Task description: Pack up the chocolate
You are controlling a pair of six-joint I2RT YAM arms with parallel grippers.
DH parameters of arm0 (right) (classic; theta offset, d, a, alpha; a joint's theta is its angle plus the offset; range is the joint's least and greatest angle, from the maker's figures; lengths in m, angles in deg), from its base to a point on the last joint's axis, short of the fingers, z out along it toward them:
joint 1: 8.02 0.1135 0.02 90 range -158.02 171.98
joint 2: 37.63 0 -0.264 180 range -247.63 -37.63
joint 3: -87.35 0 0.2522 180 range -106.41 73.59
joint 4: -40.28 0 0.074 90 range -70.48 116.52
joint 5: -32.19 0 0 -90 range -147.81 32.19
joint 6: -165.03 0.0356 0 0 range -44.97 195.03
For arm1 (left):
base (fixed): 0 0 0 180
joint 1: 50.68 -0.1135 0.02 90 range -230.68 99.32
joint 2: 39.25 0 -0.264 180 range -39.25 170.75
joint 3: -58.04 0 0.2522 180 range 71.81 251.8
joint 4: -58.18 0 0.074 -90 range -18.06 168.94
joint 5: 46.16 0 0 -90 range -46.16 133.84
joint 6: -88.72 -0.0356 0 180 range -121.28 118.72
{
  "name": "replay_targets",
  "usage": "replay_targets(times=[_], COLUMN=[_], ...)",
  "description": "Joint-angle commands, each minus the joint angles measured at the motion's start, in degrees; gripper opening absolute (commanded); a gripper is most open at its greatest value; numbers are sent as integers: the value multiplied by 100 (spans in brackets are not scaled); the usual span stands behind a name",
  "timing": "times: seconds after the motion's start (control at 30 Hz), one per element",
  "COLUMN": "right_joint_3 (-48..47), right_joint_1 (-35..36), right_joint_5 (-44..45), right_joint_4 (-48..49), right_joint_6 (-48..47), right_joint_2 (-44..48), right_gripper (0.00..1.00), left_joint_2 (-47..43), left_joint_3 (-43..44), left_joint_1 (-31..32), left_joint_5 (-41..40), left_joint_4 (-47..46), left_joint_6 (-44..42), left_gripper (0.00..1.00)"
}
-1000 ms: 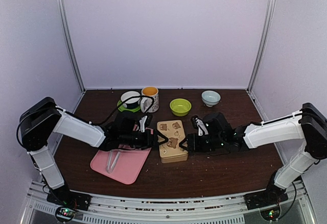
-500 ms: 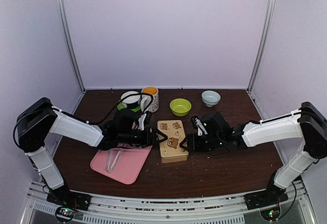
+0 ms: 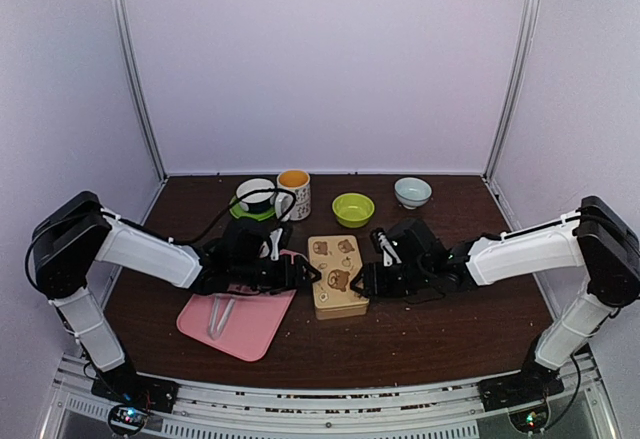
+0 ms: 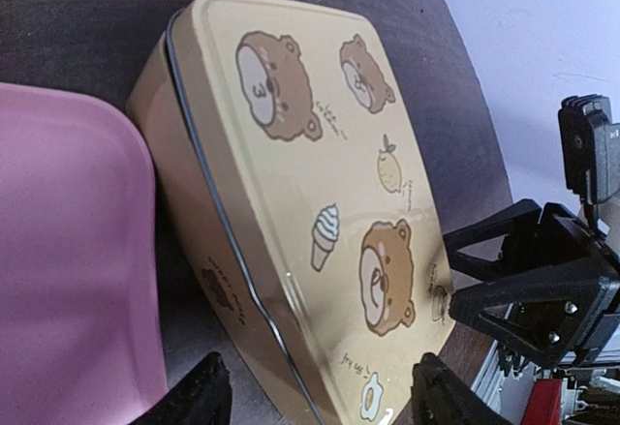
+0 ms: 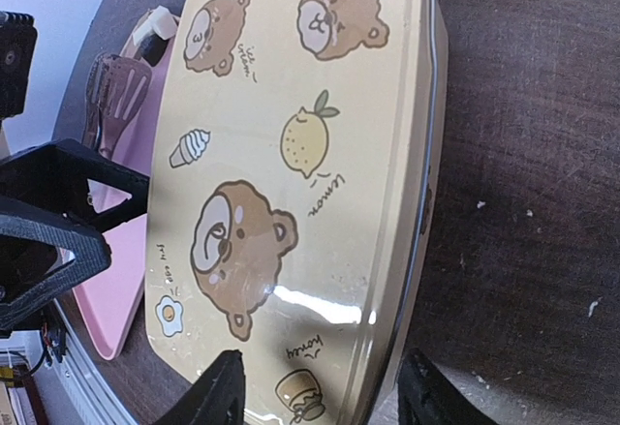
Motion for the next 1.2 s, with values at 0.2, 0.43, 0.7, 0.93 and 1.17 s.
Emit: replay_targets(times=[0.2, 0.43, 0.7, 0.93, 1.17], right_joint_3=[52, 94, -5, 4, -10], right_joint_1=[-20, -22, -22, -23, -22], right_joint_5=[-493, -666, -724, -656, -587], right_joint_4=[499, 586, 516, 498, 462], right_joint_6=[81, 110, 145, 121, 64], right_joint_2=[196, 250, 94, 100, 252], right_gripper=[49, 46, 46, 46, 47], left_joint_2=[308, 166, -41, -265, -477], left_joint_3=[189, -14, -104, -167, -173], left_joint_1=[-8, -8, -8, -3, -8], left_joint_5=[462, 728, 703, 827, 1030], left_joint_4=[-718, -1437, -1323, -1209, -1244], left_joint_6=[-133, -23, 39, 111, 182], left_gripper=[65, 61, 50, 33, 26])
